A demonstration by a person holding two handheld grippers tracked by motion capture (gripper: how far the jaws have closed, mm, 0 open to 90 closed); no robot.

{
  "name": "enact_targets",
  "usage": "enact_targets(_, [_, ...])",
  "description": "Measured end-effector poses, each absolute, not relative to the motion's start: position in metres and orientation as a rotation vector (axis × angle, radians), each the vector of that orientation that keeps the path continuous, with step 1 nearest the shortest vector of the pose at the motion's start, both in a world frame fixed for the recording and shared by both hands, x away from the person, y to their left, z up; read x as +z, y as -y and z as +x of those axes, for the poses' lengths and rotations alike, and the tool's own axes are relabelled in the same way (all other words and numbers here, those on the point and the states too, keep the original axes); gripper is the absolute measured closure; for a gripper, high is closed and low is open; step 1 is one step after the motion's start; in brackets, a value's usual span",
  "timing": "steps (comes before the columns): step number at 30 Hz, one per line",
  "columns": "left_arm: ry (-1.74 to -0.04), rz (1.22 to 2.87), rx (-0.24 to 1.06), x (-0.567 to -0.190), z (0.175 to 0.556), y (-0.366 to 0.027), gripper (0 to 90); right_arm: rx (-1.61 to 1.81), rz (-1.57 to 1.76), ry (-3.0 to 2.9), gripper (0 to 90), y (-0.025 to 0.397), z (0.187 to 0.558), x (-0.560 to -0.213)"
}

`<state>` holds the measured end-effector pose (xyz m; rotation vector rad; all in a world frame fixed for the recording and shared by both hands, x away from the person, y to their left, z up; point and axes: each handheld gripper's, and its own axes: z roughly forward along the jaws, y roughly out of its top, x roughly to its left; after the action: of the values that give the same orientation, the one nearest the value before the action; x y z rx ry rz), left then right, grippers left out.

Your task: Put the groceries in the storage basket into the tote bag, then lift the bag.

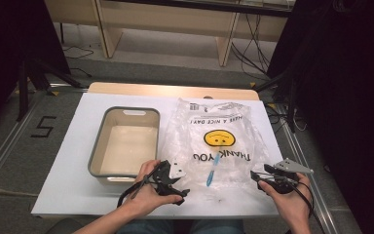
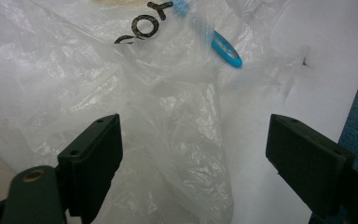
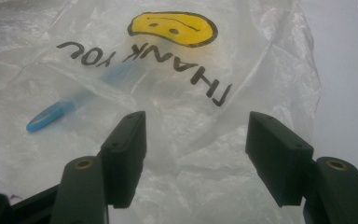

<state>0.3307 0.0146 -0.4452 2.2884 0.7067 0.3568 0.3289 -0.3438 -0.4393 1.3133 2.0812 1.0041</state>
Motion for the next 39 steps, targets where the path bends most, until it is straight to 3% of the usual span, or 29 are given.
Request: enact_targets(39, [-0.745,2.280,0.342,-0.4504,0.3340,-0.0147,20.5,0.993,1.316,-2.072,35.7,0.3465,0.3182,-0.4414])
